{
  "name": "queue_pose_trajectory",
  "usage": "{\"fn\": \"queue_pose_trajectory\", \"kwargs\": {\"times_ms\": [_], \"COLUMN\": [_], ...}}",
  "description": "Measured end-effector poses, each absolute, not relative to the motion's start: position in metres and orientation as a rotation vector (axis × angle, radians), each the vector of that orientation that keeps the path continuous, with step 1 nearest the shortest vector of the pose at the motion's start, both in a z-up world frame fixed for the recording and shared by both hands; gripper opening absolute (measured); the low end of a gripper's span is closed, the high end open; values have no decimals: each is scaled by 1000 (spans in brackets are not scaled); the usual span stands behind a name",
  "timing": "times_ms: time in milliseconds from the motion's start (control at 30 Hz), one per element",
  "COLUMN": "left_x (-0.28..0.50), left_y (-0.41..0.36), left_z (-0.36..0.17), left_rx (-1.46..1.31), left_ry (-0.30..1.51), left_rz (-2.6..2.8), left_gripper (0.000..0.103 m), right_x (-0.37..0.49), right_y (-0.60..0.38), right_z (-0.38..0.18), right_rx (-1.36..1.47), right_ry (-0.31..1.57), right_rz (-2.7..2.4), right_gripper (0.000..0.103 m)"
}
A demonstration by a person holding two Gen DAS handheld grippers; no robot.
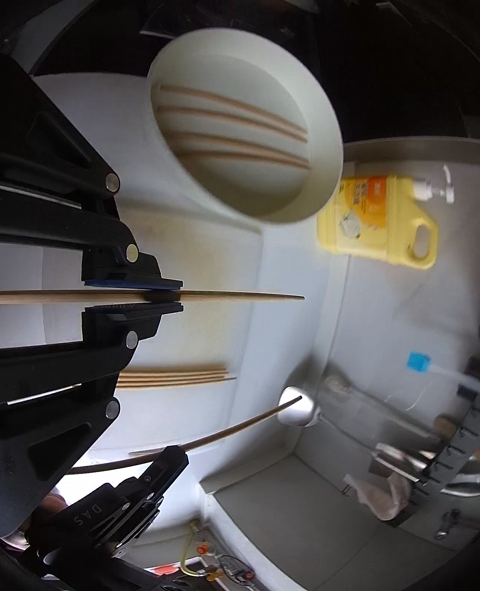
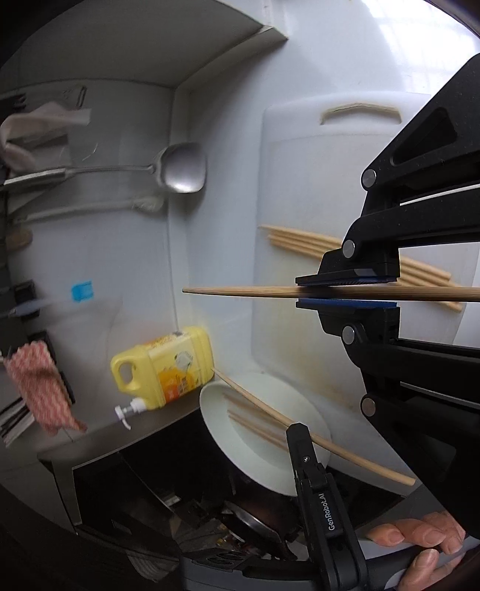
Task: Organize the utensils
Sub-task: 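Carry the left tool's chopstick over the basin while the right tool carries its chopstick, then open the left tool over the basin while the right tool releases its chopstick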
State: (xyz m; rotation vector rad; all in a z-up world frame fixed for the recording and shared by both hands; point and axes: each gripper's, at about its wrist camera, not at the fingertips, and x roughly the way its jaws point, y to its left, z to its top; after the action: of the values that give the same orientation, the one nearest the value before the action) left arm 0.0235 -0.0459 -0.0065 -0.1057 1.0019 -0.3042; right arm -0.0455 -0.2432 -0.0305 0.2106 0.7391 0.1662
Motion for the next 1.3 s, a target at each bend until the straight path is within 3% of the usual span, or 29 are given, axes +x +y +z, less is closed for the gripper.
{"fn": "queue_pose_trajectory", "kwargs": {"times_ms": [233,533,833,1300], "left_x": [52,128,175,191], "left_y": [53,148,164,158], "left_z": [15,-14,-51,-87], "left_rx": [-130,-116,-116,-88], "left_ry": [938,985,1065,1166], "left_rz": [-182,-164,-226,-222], "left_gripper": [7,7,7,7], "right_x": [7,95,145,160], "right_y": [-144,-37,-11,-3], "right_z": [-13,-35,-82,-107], "right_rx": [173,191,262,244], "right_ry": [718,802,933,1040], "right_rz": [287,305,231,190], "right_gripper": [6,6,6,6]}}
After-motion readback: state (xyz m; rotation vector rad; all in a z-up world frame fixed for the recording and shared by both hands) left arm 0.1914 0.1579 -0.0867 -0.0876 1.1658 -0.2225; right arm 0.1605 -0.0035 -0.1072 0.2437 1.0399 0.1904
